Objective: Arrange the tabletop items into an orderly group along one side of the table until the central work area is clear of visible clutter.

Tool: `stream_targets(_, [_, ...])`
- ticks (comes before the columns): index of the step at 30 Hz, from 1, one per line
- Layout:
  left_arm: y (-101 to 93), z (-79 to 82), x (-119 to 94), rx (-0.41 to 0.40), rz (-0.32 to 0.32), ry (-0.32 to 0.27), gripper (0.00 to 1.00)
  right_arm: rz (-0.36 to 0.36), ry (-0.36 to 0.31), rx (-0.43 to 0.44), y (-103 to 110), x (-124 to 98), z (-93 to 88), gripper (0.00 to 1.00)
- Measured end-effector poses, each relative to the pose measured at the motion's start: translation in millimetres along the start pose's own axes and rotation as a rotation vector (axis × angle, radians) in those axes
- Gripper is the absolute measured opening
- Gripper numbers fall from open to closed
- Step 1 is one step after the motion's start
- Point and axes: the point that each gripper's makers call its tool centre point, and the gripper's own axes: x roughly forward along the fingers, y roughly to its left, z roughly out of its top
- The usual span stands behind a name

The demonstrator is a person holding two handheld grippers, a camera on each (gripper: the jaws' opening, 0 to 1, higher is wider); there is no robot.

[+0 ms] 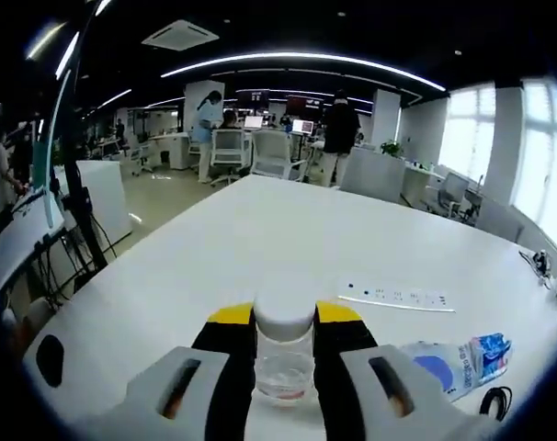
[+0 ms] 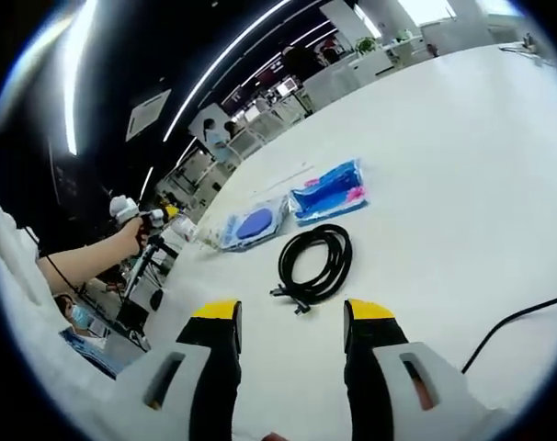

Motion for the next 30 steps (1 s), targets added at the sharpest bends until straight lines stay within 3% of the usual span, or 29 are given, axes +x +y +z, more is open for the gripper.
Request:
stream_targets(1, [0.2, 1.4, 1, -0.012, 0.005, -0.023, 0.21, -0.001, 0.000, 0.001, -1, 0, 0.1, 0.43])
stream_targets(21, [-11.8, -3.1, 1, 0.096, -0.018, -0.055, 0.22, 0.009, 0.017, -0.010, 1, 1, -6.9, 0.43])
stream_targets(30, [-10.1, -5.6, -1, 0.045, -0.021, -0.066, 0.25, 0.007, -0.004, 0.001, -1, -4, -6.4, 0.43])
